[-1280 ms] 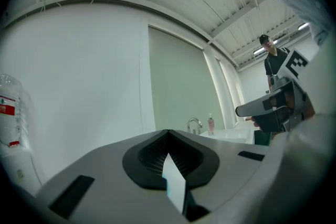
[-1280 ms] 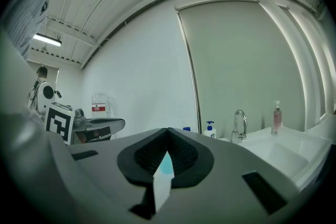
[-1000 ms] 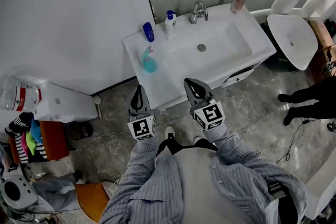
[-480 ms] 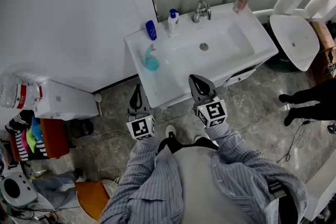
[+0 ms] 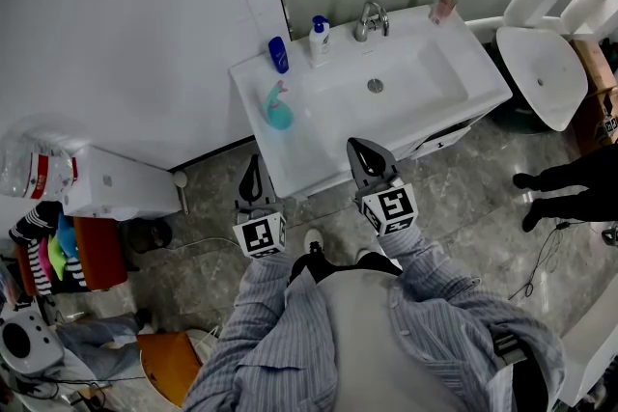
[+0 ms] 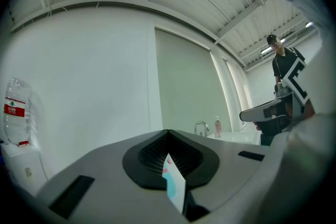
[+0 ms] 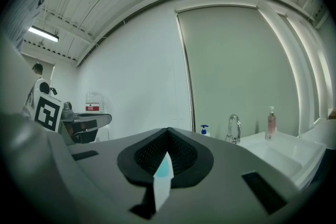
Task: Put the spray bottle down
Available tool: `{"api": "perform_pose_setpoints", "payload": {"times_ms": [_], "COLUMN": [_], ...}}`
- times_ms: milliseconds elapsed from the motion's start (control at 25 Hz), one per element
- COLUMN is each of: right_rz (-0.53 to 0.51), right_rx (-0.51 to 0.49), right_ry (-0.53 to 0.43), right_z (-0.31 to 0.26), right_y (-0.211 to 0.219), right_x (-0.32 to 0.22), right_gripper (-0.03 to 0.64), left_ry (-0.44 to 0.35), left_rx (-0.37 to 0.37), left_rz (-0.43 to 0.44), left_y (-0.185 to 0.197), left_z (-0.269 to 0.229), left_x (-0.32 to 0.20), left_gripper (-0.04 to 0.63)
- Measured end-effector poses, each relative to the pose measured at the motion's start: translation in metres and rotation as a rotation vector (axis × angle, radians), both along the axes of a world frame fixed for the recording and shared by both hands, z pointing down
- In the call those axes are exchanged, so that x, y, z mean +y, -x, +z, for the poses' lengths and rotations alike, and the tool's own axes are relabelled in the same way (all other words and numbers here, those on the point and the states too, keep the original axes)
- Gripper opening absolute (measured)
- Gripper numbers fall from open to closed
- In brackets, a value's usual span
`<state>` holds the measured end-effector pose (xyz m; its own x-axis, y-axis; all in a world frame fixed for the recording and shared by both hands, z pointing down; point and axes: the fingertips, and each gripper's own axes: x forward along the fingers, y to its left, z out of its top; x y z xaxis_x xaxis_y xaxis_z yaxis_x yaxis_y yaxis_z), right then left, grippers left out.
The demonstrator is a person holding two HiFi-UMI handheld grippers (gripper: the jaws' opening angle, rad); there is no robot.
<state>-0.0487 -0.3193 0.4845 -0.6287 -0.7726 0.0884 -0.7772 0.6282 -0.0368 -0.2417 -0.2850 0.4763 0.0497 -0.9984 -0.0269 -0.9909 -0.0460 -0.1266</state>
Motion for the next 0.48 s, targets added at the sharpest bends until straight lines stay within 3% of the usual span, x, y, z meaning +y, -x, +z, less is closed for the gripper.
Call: {"api": "perform_pose_setpoints", "payload": {"times_ms": [480], "right_rz": [0.013], "right_rx": [-0.009], "right_ry": [-0.016], "right_z": [-0.0058], "right_y": [-0.0028], "right_x": [-0.0018], "right_gripper": [0.014], "left_ry": [-0.003], "left_rx": [-0.001], "left_rz": [0.021], "left_y": [-0.0068], "left_z": [-0.0015], "left_x": [-0.0021], "left_gripper": [0.002]}}
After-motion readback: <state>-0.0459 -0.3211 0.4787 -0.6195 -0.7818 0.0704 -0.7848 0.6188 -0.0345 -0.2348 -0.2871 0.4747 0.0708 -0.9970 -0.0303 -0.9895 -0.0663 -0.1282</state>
